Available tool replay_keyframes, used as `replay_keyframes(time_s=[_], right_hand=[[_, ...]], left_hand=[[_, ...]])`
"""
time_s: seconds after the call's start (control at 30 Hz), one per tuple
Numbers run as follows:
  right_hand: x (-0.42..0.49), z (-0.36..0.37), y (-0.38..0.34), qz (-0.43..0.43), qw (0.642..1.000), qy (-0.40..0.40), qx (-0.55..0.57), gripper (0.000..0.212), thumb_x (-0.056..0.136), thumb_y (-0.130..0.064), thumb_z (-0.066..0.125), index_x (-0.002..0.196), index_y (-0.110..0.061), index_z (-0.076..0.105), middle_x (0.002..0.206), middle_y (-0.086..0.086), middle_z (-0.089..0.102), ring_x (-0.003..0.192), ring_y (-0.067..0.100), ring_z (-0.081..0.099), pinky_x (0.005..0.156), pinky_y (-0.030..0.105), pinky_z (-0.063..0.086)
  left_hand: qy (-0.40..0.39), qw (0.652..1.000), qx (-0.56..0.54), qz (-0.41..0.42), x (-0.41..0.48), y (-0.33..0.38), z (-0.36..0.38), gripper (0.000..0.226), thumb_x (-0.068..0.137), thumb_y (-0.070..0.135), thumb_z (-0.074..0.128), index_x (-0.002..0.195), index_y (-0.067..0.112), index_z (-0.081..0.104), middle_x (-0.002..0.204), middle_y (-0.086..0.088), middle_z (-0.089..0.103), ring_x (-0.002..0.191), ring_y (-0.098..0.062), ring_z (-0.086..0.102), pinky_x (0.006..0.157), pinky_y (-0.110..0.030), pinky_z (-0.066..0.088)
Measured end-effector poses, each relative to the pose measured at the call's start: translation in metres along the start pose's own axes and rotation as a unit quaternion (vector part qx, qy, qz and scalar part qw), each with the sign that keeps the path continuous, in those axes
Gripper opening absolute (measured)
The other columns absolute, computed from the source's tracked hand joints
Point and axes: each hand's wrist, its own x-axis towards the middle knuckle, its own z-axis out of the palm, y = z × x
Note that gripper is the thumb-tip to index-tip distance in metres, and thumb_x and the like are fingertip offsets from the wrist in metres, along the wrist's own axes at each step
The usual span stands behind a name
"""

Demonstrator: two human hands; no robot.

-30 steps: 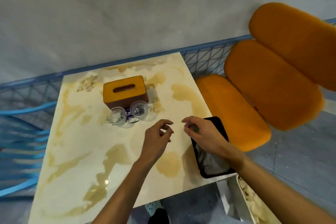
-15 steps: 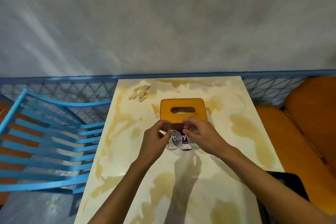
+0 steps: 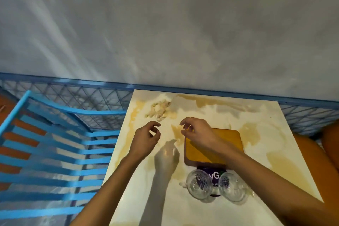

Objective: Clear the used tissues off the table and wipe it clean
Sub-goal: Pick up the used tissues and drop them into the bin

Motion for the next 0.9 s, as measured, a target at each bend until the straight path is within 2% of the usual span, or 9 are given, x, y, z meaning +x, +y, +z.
replay_keyframes(time_s=[0.17, 0.3, 0.47, 0.53, 0.6, 0.7, 0.8, 0.9], right_hand=[[0.059, 0.013, 0.005, 0.022, 1.0, -0.01, 0.006, 0.026, 0.092, -0.026, 0.063, 0.118, -0.022, 0.061, 0.107, -0.003, 0.061, 0.092, 0.014, 0.059, 0.084, 0.035, 0.054], [0.104, 0.031, 0.02, 0.02, 0.998, -0.025, -0.053, 0.035, 0.087, -0.036, 0.067, 0.119, -0.024, 0.06, 0.112, -0.001, 0.06, 0.09, 0.013, 0.059, 0.079, 0.032, 0.053], [0.145, 0.072, 0.029, 0.022, 0.992, -0.038, -0.12, 0.057, 0.086, -0.045, 0.064, 0.136, -0.024, 0.048, 0.13, 0.004, 0.044, 0.112, 0.024, 0.056, 0.091, 0.036, 0.05], [0.16, 0.085, 0.027, 0.022, 0.988, -0.016, -0.149, 0.063, 0.085, -0.05, 0.063, 0.138, -0.022, 0.043, 0.137, 0.007, 0.038, 0.119, 0.028, 0.048, 0.095, 0.04, 0.048], [0.176, 0.095, 0.025, 0.033, 0.985, -0.007, -0.167, 0.071, 0.082, -0.056, 0.062, 0.139, -0.02, 0.039, 0.141, 0.01, 0.034, 0.123, 0.03, 0.041, 0.098, 0.043, 0.045], [0.194, 0.104, 0.024, 0.052, 0.98, -0.018, -0.191, 0.083, 0.076, -0.059, 0.065, 0.14, -0.018, 0.033, 0.141, 0.012, 0.031, 0.123, 0.032, 0.039, 0.097, 0.044, 0.045], [0.21, 0.11, 0.023, 0.046, 0.976, -0.032, -0.212, 0.088, 0.073, -0.06, 0.067, 0.141, -0.016, 0.031, 0.139, 0.011, 0.031, 0.123, 0.032, 0.038, 0.096, 0.044, 0.043], [0.22, 0.116, 0.023, 0.03, 0.977, -0.051, -0.203, 0.082, 0.072, -0.057, 0.069, 0.138, -0.018, 0.039, 0.133, 0.008, 0.037, 0.12, 0.029, 0.04, 0.096, 0.042, 0.044]], left_hand=[[-0.004, 1.0, 0.026, -0.01, 0.053, -0.029, -0.004, 0.028, 0.089, 0.014, 0.061, 0.114, 0.026, 0.062, 0.09, 0.007, 0.067, 0.067, -0.011, 0.067, 0.074, -0.035, 0.057], [-0.011, 0.999, 0.048, -0.013, 0.091, -0.042, -0.003, 0.032, 0.087, 0.012, 0.064, 0.116, 0.025, 0.061, 0.094, 0.006, 0.068, 0.072, -0.012, 0.067, 0.075, -0.035, 0.057], [-0.002, 0.995, 0.091, -0.033, 0.142, -0.07, -0.015, 0.041, 0.084, 0.017, 0.071, 0.122, 0.025, 0.058, 0.11, 0.004, 0.066, 0.079, -0.013, 0.066, 0.077, -0.038, 0.057], [-0.034, 0.989, 0.144, -0.016, 0.158, -0.08, -0.014, 0.05, 0.083, 0.016, 0.072, 0.129, 0.025, 0.054, 0.12, 0.002, 0.062, 0.085, -0.014, 0.065, 0.08, -0.035, 0.057], [-0.068, 0.98, 0.189, -0.005, 0.17, -0.085, -0.01, 0.062, 0.08, 0.015, 0.075, 0.136, 0.025, 0.049, 0.131, 0.0, 0.055, 0.099, -0.018, 0.062, 0.087, -0.034, 0.055], [-0.118, 0.957, 0.265, 0.025, 0.185, -0.088, -0.004, 0.08, 0.076, 0.016, 0.079, 0.144, 0.025, 0.038, 0.142, -0.001, 0.043, 0.115, -0.024, 0.055, 0.094, -0.035, 0.052], [-0.156, 0.934, 0.317, 0.053, 0.2, -0.089, 0.003, 0.092, 0.073, 0.018, 0.082, 0.148, 0.025, 0.03, 0.146, -0.003, 0.038, 0.12, -0.028, 0.053, 0.094, -0.036, 0.05], [-0.165, 0.922, 0.343, 0.067, 0.212, -0.089, 0.007, 0.093, 0.072, 0.024, 0.083, 0.147, 0.025, 0.029, 0.143, -0.003, 0.039, 0.118, -0.028, 0.053, 0.091, -0.034, 0.05]])
